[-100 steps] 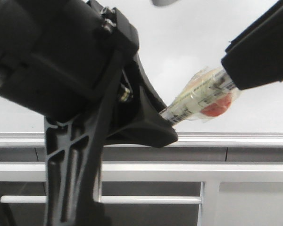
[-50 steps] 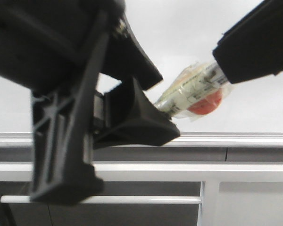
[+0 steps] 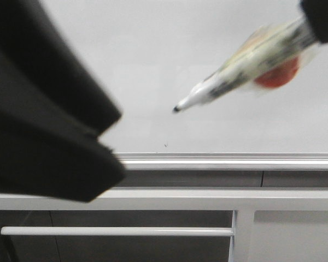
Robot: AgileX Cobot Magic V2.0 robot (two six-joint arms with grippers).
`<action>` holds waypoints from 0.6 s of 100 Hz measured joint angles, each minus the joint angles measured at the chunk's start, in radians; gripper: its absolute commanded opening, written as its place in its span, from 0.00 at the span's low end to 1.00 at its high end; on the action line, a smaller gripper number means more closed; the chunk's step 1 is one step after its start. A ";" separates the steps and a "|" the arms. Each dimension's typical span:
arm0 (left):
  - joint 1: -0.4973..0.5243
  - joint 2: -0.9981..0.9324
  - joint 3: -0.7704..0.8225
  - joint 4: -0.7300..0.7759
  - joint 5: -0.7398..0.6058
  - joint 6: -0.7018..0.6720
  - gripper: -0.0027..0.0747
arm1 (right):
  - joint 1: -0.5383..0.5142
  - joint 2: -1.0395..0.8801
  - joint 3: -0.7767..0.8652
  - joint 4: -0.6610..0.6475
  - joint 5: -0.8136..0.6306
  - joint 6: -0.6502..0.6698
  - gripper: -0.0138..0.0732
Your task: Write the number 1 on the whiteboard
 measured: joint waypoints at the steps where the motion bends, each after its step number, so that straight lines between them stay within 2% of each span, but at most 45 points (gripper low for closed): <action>1: -0.004 0.001 0.000 0.000 0.006 0.000 0.01 | -0.004 -0.004 0.002 0.000 0.004 0.000 0.08; 11: -0.016 -0.001 0.000 0.014 0.031 -0.058 0.01 | -0.062 -0.063 0.006 -0.001 0.029 0.000 0.08; 21: -0.017 -0.001 0.000 0.098 0.032 -0.192 0.01 | -0.112 -0.116 0.006 -0.001 0.039 0.000 0.08; 43: -0.017 -0.033 0.049 0.437 -0.054 -0.553 0.01 | -0.140 -0.185 0.010 -0.002 0.074 0.000 0.08; 60: -0.017 -0.090 0.142 0.714 -0.070 -0.863 0.01 | -0.141 -0.211 0.017 -0.009 0.135 0.000 0.08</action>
